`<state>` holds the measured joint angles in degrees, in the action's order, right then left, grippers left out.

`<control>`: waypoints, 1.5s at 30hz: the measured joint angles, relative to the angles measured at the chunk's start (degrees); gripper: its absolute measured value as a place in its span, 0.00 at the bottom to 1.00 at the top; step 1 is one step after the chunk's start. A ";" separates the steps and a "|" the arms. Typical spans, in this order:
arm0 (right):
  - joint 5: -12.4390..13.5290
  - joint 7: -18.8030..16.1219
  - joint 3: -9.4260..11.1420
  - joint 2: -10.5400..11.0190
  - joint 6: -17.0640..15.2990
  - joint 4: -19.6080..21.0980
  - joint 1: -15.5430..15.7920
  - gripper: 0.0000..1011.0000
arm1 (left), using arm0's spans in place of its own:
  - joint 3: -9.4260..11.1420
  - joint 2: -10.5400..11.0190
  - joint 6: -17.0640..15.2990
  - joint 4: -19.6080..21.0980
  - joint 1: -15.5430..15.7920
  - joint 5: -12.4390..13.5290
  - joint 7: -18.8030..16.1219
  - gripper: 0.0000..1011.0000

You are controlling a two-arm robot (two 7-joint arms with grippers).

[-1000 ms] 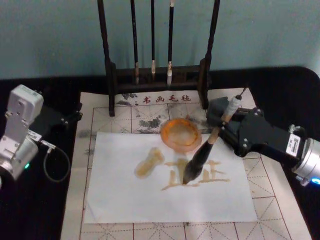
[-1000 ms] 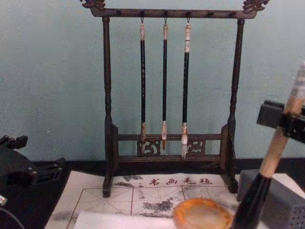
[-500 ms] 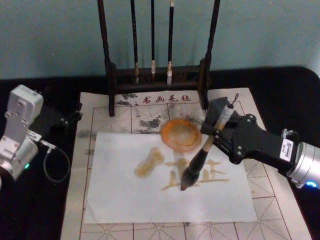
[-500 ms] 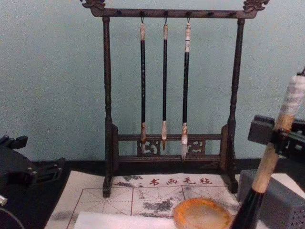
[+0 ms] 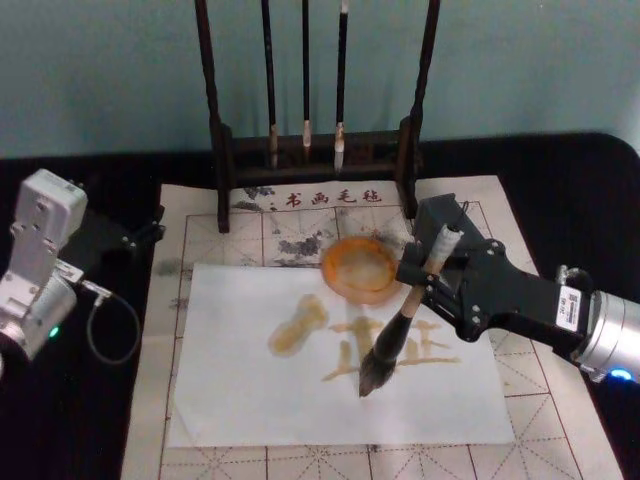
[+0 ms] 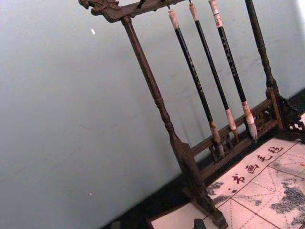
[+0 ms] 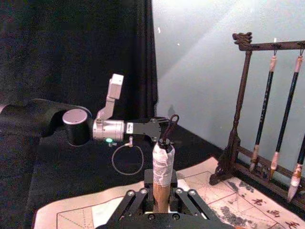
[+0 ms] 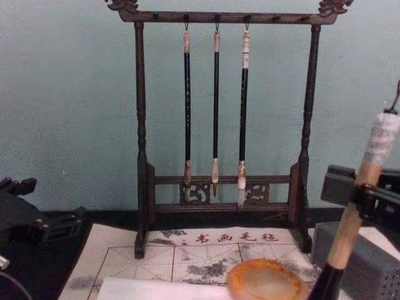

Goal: Pick up the brush from the inkstone, write on the paper, then place the brush back to its original position.

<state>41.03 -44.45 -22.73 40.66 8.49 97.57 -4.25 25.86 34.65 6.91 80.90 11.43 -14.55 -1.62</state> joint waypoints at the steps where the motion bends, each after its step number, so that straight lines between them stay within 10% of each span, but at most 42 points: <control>1: 0.01 -0.14 -0.08 0.06 0.10 -0.05 -0.04 0.18 | 0.00 0.00 0.00 0.00 0.00 0.00 0.00 0.99; 45: -0.72 0.49 0.77 1.76 1.18 0.15 1.78 0.18 | 0.00 0.00 0.00 0.00 0.00 0.00 0.00 0.99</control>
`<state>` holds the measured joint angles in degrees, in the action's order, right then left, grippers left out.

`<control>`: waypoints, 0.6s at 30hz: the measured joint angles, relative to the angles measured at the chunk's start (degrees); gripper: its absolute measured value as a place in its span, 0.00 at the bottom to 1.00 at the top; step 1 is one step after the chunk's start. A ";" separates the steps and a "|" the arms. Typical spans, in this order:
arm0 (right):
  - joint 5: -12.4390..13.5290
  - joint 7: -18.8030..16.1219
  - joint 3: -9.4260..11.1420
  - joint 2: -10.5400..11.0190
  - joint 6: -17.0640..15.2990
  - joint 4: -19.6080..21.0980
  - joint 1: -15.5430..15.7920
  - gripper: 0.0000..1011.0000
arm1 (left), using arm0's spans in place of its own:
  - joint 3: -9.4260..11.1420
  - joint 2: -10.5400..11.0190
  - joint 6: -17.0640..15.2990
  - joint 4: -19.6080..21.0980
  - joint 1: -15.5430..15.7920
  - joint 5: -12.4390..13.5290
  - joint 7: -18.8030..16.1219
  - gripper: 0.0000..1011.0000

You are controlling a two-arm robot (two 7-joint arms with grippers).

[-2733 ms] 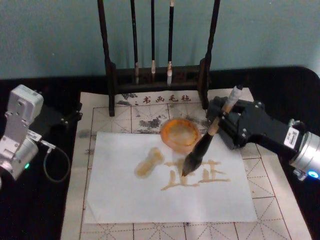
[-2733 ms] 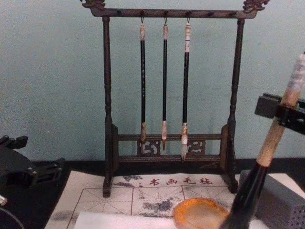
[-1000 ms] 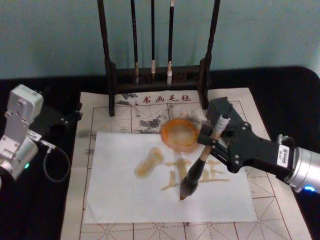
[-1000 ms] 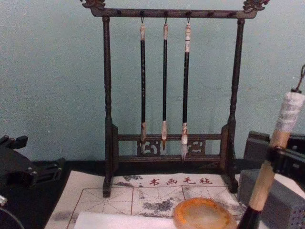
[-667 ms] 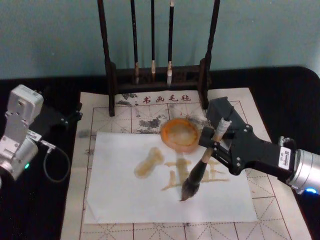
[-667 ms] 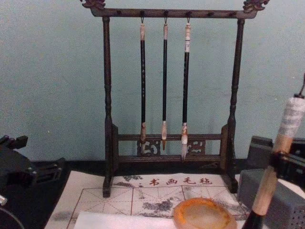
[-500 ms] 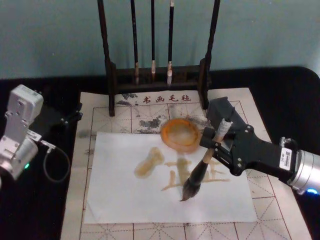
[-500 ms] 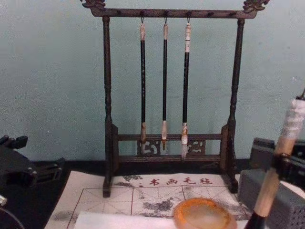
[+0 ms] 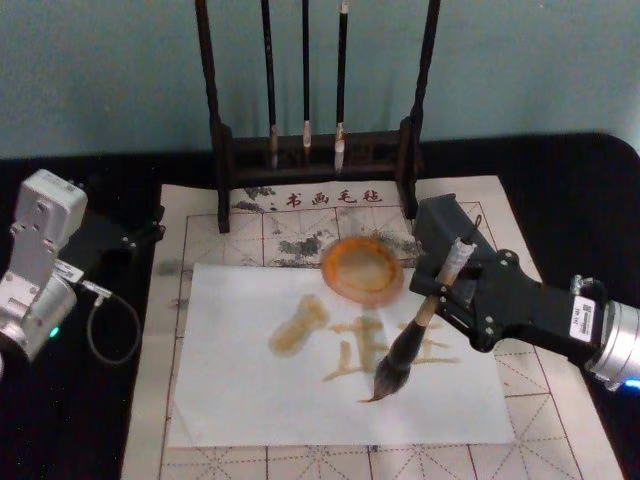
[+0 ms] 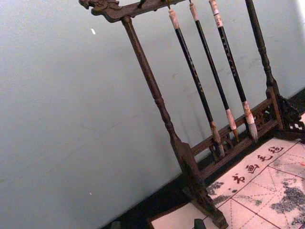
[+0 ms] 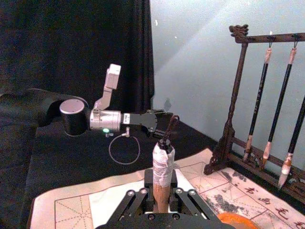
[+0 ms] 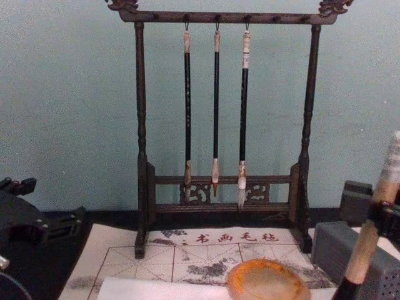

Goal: Pick up the brush from the inkstone, write on the paper, then place the brush back to its original position.

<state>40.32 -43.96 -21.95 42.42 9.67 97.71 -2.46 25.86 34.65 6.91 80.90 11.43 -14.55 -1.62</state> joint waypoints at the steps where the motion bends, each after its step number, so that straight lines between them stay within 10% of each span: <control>1: 0.01 0.01 0.06 0.05 0.00 0.03 0.07 0.18 | 0.00 0.00 0.00 0.00 0.00 0.00 0.00 0.99; 18: -0.10 0.57 2.13 1.45 0.60 0.80 2.11 0.18 | 0.00 0.00 0.00 0.00 0.00 0.00 0.00 0.99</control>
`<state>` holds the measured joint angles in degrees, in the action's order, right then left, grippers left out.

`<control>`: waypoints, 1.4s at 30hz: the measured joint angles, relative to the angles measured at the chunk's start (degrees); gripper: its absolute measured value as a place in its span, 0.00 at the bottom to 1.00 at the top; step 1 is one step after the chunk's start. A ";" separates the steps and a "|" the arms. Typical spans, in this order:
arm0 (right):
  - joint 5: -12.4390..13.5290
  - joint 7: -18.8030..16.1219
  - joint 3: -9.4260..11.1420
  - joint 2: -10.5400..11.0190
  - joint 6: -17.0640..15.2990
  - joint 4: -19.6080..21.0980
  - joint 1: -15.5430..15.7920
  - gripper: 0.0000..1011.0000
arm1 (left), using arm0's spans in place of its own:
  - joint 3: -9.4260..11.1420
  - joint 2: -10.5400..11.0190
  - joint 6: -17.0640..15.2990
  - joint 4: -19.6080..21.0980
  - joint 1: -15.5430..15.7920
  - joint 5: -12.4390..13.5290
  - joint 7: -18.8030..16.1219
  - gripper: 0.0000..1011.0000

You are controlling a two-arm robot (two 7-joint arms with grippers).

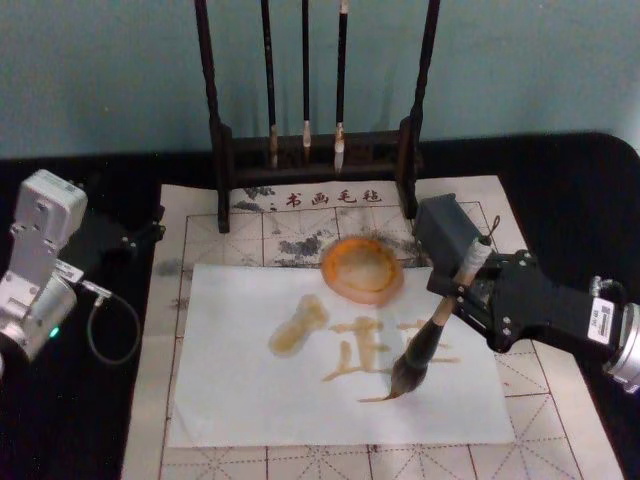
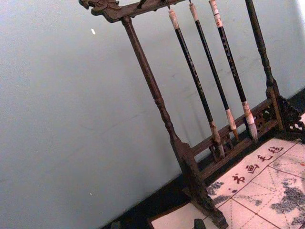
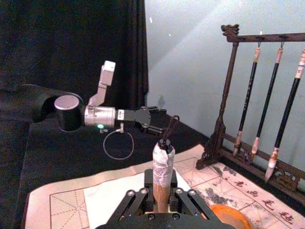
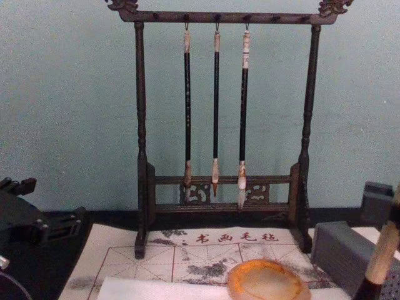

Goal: Pick up the brush from the inkstone, write on the paper, then place the brush back to its original position.

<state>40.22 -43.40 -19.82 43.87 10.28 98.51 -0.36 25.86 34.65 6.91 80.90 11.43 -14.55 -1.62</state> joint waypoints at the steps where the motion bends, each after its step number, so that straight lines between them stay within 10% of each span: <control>1: -0.02 0.03 0.09 0.05 0.02 0.03 0.10 0.18 | 0.00 0.00 0.00 0.00 0.00 0.00 0.00 0.99; 22: 0.11 0.43 2.38 0.76 0.07 0.68 1.75 0.18 | 0.00 0.00 0.00 0.00 0.00 0.01 0.00 0.99; 42: 10.33 5.53 4.33 -4.12 -7.39 -0.87 -1.86 0.18 | 0.00 0.00 0.00 0.00 0.00 0.00 0.00 0.99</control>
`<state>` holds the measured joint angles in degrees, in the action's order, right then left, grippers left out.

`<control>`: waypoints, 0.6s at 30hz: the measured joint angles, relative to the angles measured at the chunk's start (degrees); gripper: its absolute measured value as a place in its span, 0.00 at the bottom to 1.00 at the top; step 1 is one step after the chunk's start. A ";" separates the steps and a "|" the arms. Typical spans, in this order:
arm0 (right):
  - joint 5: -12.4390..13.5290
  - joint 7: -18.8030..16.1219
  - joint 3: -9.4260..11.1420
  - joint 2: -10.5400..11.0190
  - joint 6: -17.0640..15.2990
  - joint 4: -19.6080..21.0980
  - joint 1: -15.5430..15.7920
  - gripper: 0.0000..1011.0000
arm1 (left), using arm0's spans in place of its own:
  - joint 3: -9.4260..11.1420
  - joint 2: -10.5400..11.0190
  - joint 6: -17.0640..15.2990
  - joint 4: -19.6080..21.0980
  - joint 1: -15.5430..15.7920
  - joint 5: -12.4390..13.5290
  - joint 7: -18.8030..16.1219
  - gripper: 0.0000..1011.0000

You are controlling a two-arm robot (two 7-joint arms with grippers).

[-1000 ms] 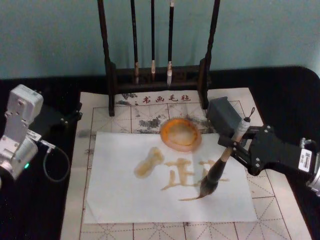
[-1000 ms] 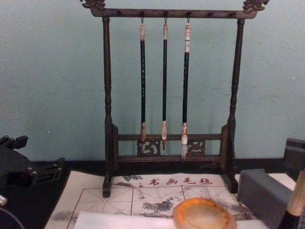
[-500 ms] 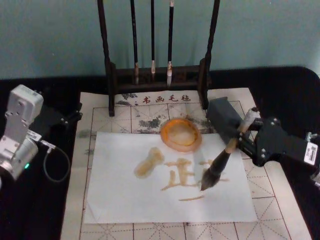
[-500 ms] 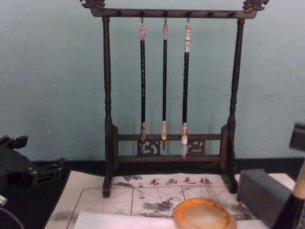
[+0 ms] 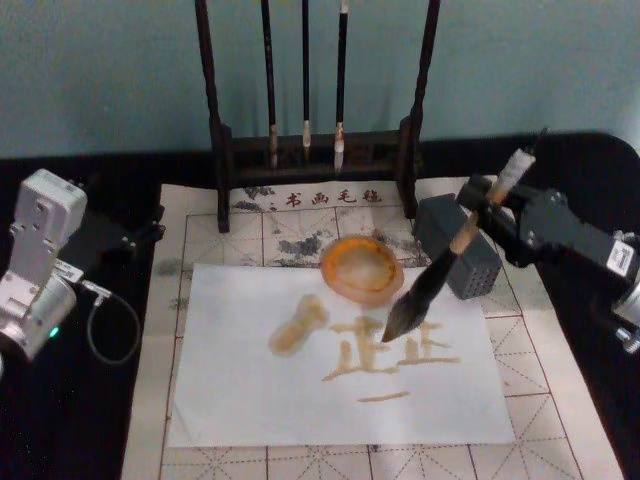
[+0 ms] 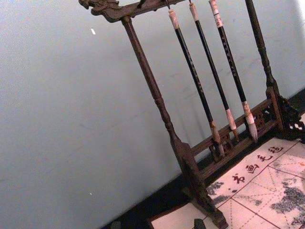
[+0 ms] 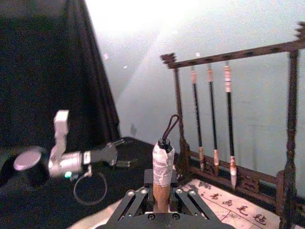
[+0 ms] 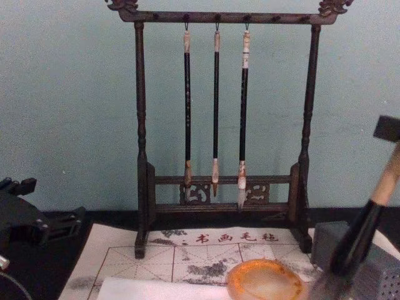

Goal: Pick up the brush from the inkstone, write on the paper, then place the brush back to its original position.

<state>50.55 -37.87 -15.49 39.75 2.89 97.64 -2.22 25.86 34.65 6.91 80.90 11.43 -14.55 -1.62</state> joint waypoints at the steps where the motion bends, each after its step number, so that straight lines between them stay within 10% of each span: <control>1: 0.61 0.48 0.00 -0.29 -0.56 -0.13 -0.25 0.18 | 0.00 0.00 0.00 0.00 0.00 0.00 0.00 0.99; 18: 17.35 15.67 0.64 -7.81 -14.92 -7.04 -8.69 0.18 | 0.00 0.00 0.00 0.00 0.00 0.00 0.00 0.99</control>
<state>67.90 -22.20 -14.85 31.95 -12.03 90.60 -10.91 25.86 34.65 6.91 80.90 11.43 -14.55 -1.62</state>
